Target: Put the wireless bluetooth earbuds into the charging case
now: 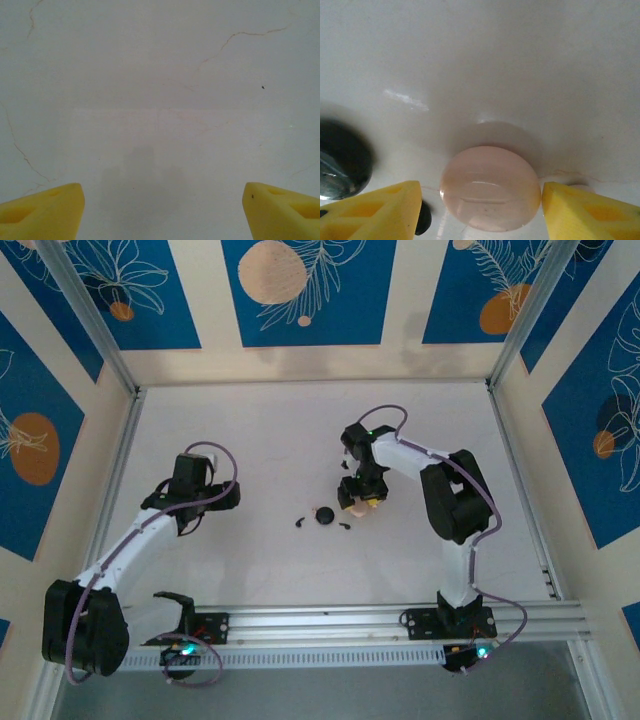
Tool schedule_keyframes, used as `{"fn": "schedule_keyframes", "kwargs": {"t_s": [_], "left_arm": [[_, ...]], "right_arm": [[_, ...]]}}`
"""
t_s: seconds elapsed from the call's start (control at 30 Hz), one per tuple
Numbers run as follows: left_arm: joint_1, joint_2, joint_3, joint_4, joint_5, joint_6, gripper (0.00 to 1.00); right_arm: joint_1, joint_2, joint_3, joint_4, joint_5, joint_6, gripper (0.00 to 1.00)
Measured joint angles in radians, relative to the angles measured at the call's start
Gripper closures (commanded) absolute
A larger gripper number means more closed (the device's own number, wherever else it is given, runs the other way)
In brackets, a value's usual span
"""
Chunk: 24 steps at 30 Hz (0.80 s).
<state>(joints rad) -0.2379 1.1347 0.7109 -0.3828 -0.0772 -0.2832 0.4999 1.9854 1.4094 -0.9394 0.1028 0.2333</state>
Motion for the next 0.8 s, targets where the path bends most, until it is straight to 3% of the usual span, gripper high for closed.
{"fn": "schedule_keyframes", "kwargs": {"t_s": [0.2, 0.5, 0.8], "left_arm": [[0.0, 0.002, 0.0, 0.0, 0.0, 0.0, 0.18], [-0.003, 0.014, 0.0, 0.0, 0.0, 0.0, 0.2], [-0.032, 0.014, 0.0, 0.005, 0.008, 0.008, 0.24]], "right_arm": [[0.011, 0.022, 0.01, -0.015, 0.035, -0.003, 0.39], [0.013, 0.023, 0.01, -0.011, 0.056, -0.005, 0.53], [0.013, -0.037, -0.061, 0.064, 0.054, 0.012, 0.55]]}}
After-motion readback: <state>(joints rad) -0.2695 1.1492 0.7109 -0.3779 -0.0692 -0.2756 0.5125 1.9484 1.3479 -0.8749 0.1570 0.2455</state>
